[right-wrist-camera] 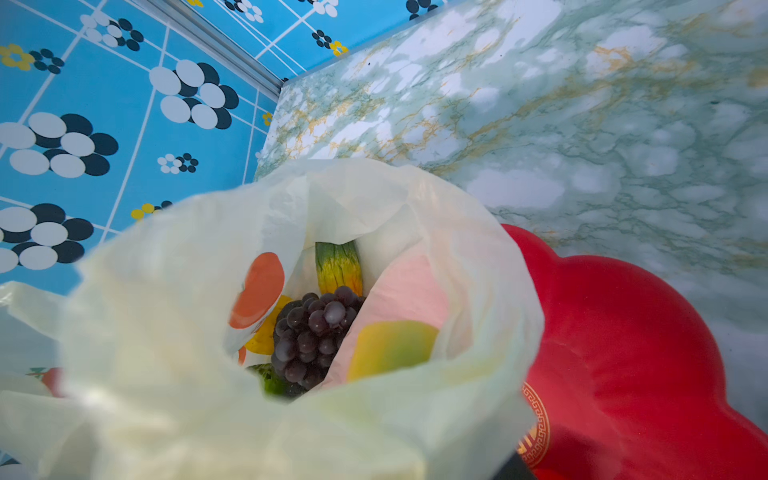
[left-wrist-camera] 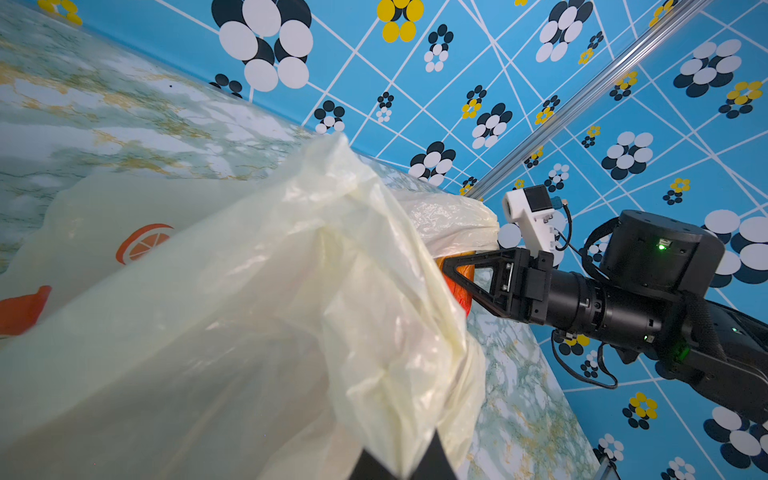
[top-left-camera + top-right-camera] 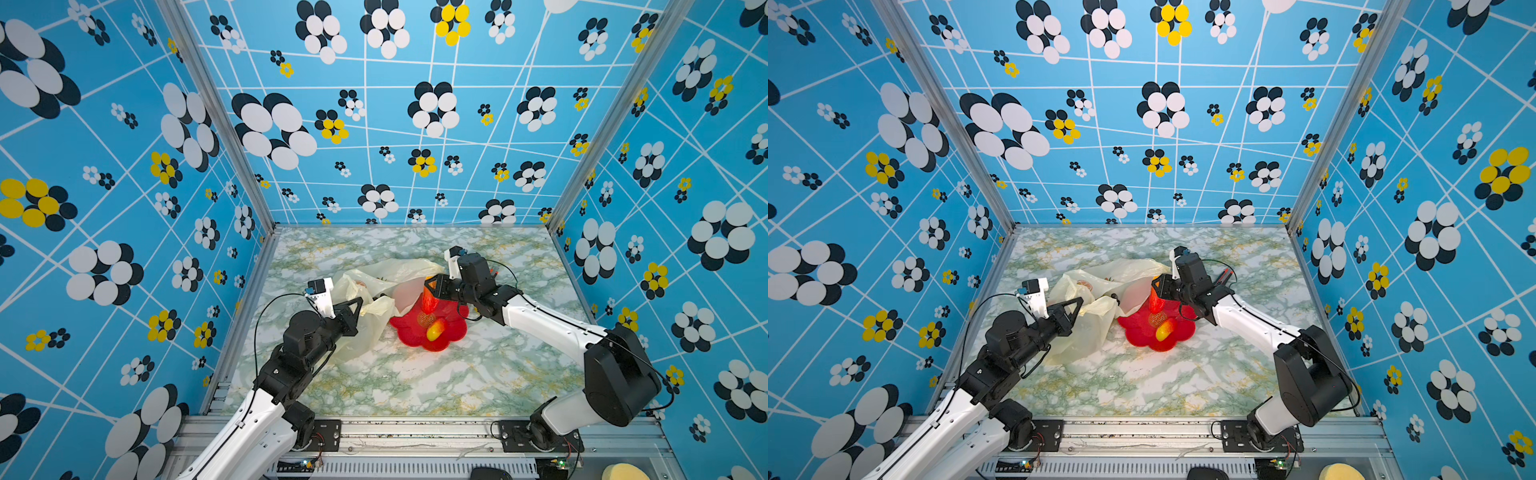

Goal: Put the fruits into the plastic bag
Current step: 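Carry the pepper with the right gripper to the bag mouth held by the left gripper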

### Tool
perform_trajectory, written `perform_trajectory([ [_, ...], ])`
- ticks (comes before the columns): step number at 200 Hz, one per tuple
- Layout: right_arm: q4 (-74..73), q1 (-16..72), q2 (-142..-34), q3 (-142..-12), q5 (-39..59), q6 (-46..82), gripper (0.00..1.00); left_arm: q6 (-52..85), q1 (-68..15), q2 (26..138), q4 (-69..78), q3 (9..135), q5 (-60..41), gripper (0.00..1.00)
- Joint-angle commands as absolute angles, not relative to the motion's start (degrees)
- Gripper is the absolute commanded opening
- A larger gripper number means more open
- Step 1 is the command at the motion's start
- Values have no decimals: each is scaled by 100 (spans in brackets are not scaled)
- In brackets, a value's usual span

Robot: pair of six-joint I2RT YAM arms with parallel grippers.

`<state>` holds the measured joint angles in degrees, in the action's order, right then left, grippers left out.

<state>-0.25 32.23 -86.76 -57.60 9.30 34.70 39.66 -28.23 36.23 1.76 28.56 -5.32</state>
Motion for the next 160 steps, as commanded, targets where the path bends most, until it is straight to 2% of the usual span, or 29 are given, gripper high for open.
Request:
perform_trajectory([
  [1,-185,3207,-8449,-5721,816,3322,22,4000,-2902,3703,396,2905,-626,0],
  [160,64,3238,-8216,-6416,1102,3173,22,4043,-3215,3981,547,2871,-598,0],
])
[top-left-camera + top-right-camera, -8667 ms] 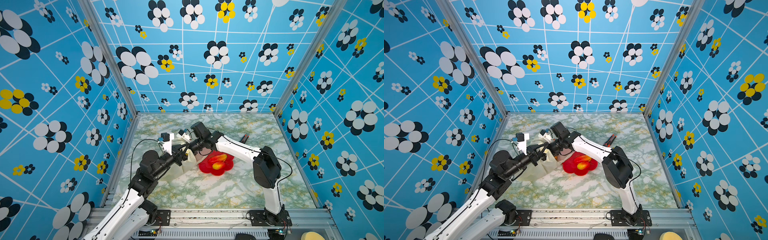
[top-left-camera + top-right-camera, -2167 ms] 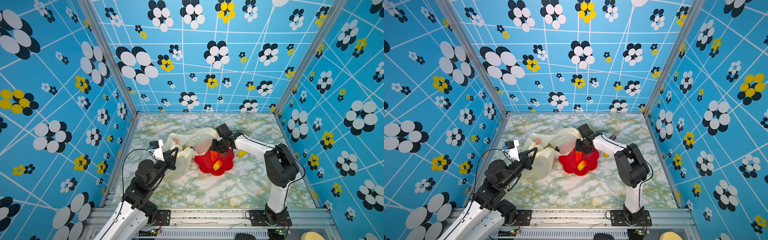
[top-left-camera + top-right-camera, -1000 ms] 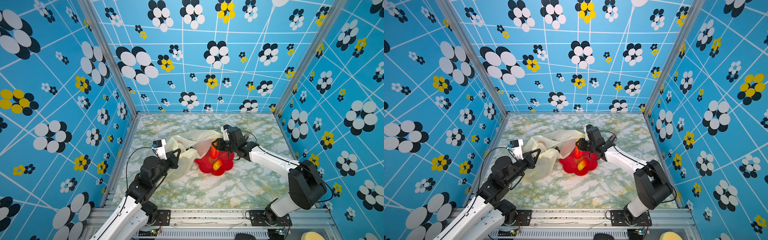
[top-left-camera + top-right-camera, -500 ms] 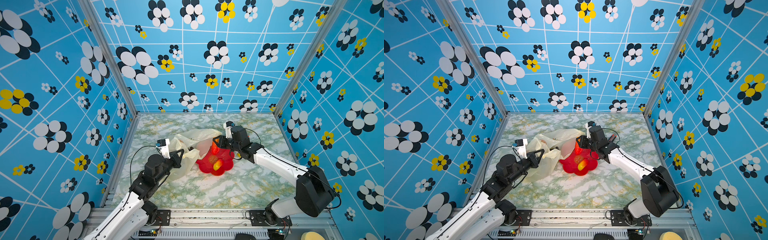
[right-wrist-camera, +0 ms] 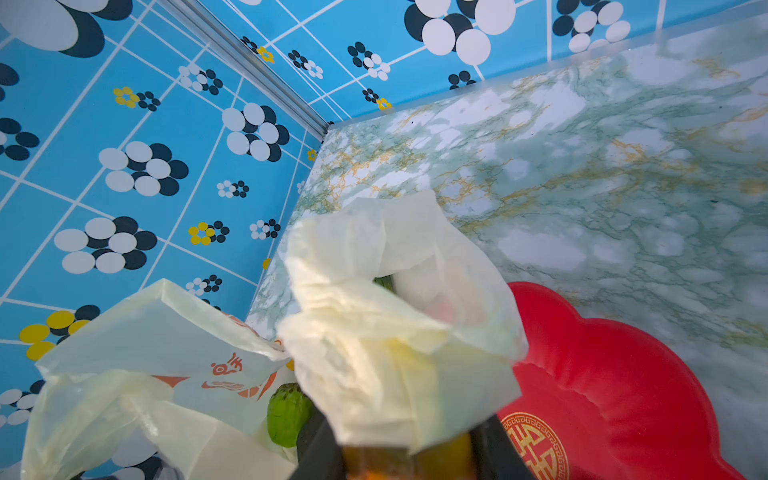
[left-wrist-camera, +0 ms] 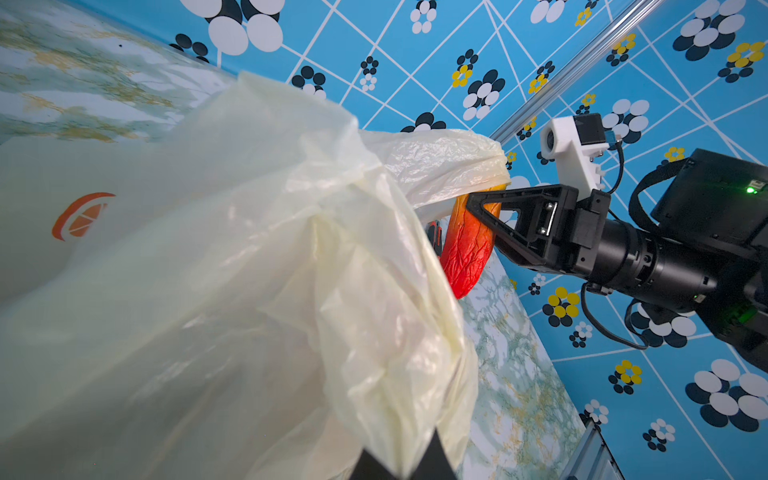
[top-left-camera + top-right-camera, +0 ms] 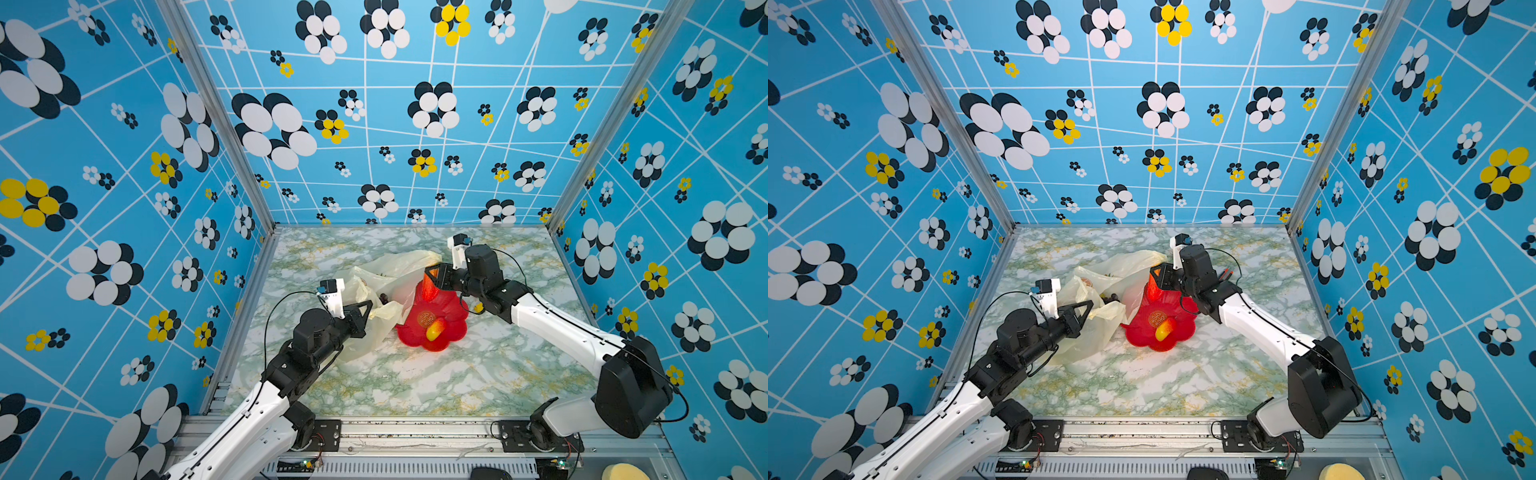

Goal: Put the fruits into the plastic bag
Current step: 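Carry the pepper with the right gripper to the bag mouth held by the left gripper, then lower the pepper into the bag and open the right gripper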

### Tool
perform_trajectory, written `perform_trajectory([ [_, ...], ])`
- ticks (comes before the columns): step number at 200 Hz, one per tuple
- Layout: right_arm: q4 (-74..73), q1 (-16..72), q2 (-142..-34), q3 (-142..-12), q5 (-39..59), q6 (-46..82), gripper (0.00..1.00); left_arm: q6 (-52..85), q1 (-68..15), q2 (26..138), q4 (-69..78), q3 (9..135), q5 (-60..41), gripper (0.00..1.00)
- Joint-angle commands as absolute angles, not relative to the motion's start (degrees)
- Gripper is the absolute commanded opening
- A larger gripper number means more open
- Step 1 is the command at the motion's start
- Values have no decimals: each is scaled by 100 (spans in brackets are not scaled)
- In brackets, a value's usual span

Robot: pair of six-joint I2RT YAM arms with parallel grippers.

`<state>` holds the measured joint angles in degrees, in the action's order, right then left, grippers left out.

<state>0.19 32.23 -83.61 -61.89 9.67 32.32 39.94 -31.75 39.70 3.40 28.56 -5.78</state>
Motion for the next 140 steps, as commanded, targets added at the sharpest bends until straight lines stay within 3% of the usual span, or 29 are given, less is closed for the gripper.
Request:
perform_trajectory([
  [1,63,3241,-8217,-6420,1105,3173,22,4043,-3216,3981,555,2872,-607,0],
  [140,-426,3832,-9160,-7242,1503,3647,22,4045,-3391,4069,651,2913,-690,0],
])
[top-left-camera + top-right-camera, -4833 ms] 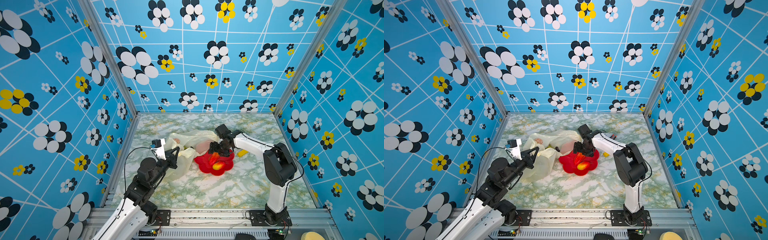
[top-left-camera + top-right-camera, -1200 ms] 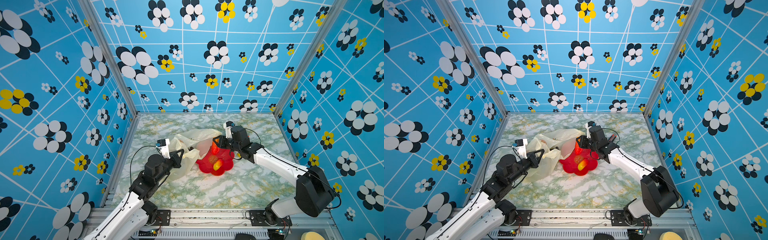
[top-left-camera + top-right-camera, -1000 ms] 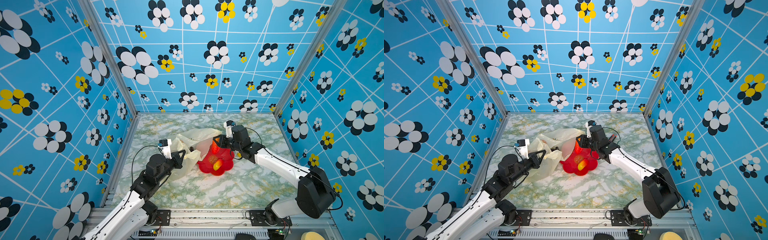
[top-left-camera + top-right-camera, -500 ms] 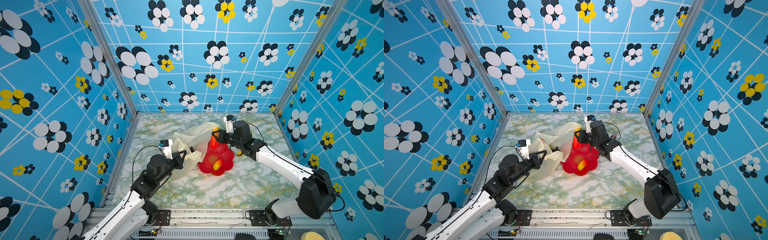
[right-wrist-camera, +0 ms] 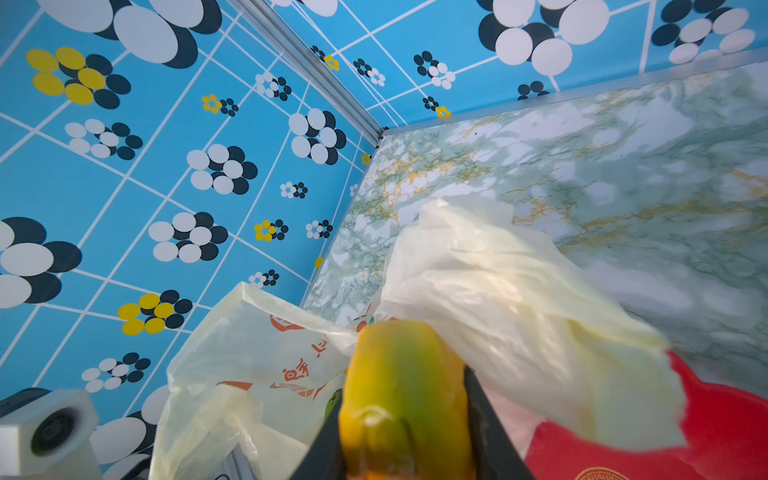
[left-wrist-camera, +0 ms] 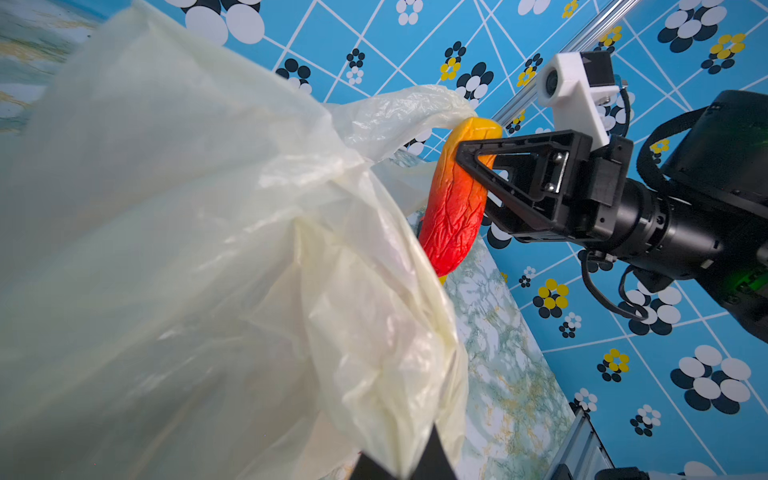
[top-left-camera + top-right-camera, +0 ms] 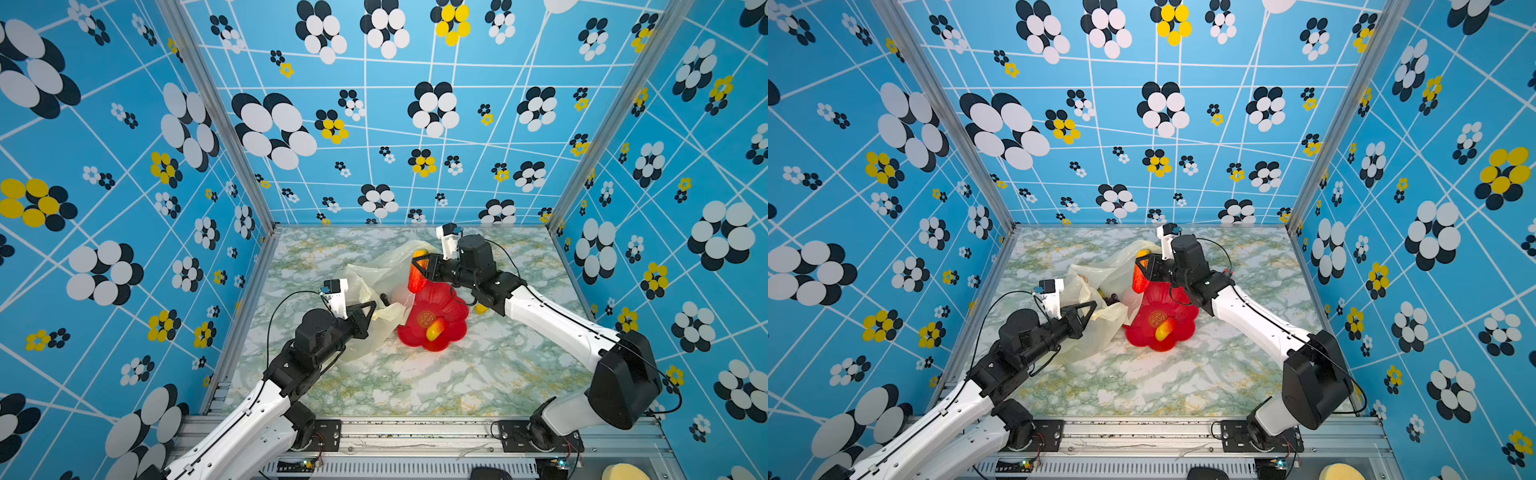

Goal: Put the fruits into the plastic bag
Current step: 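Lower the pepper into the bag and open the right gripper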

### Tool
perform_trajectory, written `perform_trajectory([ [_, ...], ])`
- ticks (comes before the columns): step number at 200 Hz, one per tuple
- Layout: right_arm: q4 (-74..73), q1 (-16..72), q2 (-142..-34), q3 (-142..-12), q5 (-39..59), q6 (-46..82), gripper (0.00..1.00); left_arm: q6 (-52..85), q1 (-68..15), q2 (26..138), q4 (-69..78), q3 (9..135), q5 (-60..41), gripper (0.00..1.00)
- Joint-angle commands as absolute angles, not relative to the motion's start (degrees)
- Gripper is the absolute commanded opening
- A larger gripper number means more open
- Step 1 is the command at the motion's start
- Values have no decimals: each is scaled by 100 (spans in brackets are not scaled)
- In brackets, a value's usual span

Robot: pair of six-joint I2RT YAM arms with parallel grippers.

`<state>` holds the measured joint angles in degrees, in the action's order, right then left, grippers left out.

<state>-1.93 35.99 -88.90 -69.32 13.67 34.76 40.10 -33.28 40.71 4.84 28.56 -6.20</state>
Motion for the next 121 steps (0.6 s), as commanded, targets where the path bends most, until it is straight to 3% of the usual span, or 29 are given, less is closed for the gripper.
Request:
perform_trajectory([
  [1,-428,3836,-9177,-7256,1507,3647,22,4044,-3392,4069,651,2915,-688,0],
  [69,-604,4274,-10091,-7697,1898,4044,22,3971,-3401,3768,412,2862,-494,0],
  [121,-521,4457,-10462,-7896,2224,4139,32,3850,-3399,3437,246,2752,-252,0],
])
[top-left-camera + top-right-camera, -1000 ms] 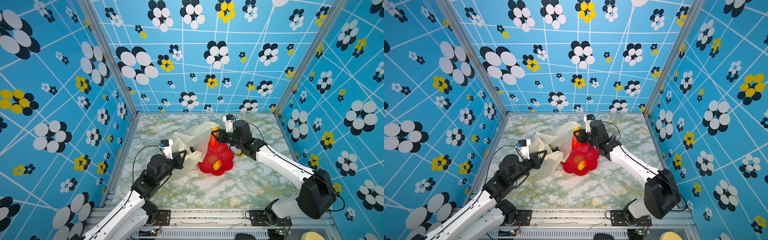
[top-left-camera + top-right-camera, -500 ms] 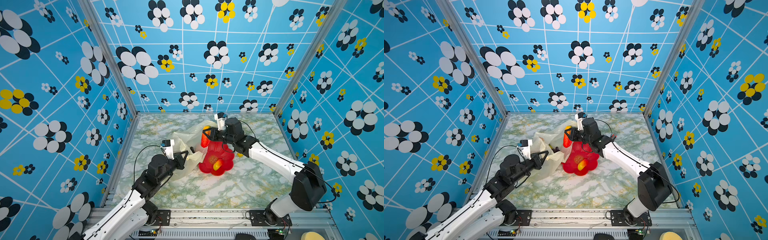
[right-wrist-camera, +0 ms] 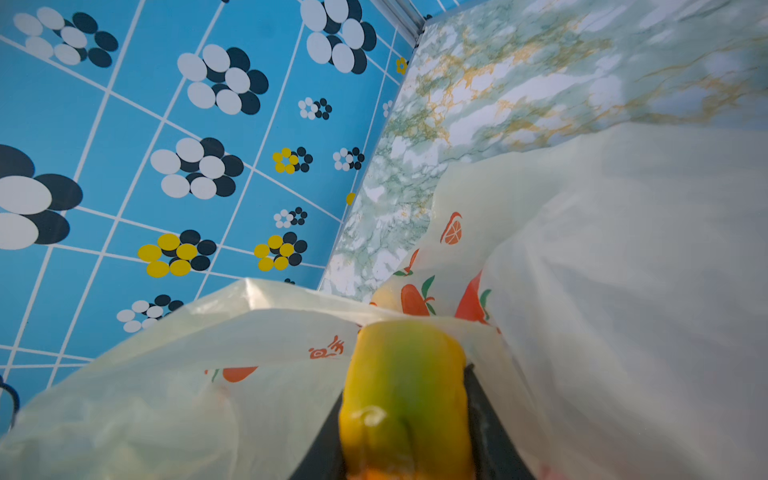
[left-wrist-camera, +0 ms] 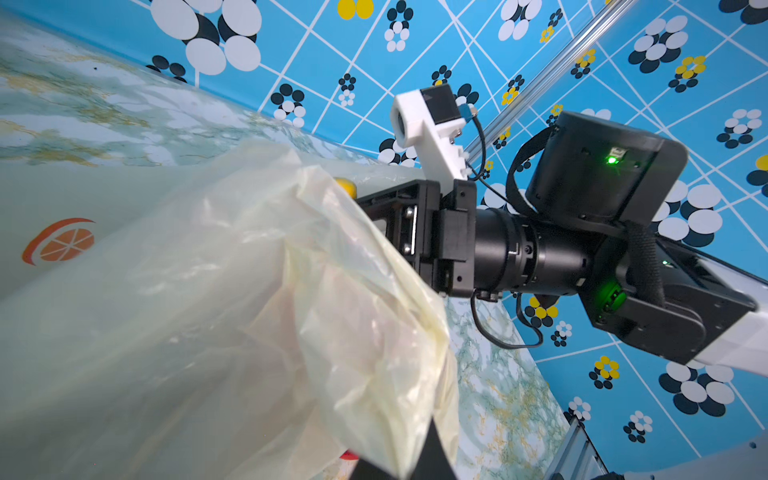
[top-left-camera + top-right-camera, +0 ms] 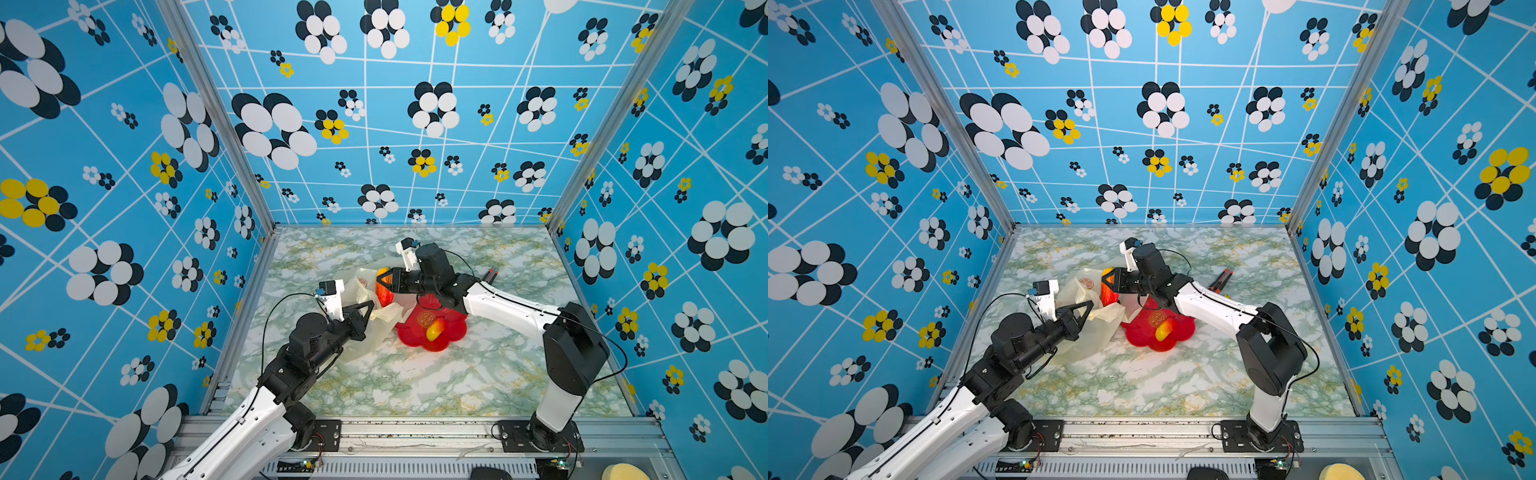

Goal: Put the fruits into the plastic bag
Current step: 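Lower the pepper into the bag and open the right gripper, then withdraw the right gripper from the bag and move it over the plate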

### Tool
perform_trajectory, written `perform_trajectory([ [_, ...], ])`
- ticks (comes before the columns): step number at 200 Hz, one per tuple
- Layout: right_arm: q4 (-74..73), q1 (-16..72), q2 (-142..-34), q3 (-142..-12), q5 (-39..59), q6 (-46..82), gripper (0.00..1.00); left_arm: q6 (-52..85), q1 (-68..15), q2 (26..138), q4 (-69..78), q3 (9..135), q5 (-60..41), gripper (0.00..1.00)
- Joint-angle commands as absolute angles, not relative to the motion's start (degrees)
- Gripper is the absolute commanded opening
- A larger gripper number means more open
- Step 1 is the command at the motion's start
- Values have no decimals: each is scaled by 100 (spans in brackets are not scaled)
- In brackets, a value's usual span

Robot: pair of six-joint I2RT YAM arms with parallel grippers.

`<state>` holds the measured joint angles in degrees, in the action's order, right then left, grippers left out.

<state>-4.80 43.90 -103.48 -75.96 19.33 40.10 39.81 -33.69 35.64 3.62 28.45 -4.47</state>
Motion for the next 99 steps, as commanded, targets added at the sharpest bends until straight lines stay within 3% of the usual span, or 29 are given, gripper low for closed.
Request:
perform_trajectory([
  [1,-524,4456,-10469,-7903,2228,4139,33,3850,-3396,3432,246,2756,-253,0],
  [86,-88,4515,-10672,-8211,2452,3959,64,3830,-3401,3489,259,2783,-249,0],
  [91,-59,4517,-10666,-8207,2443,3935,73,3832,-3401,3497,266,2779,-248,0],
  [96,-41,4526,-10655,-8209,2436,3921,97,3828,-3401,3498,264,2786,-247,0],
  [99,-32,4524,-10655,-8209,2435,3916,99,3825,-3400,3500,268,2785,-243,0],
])
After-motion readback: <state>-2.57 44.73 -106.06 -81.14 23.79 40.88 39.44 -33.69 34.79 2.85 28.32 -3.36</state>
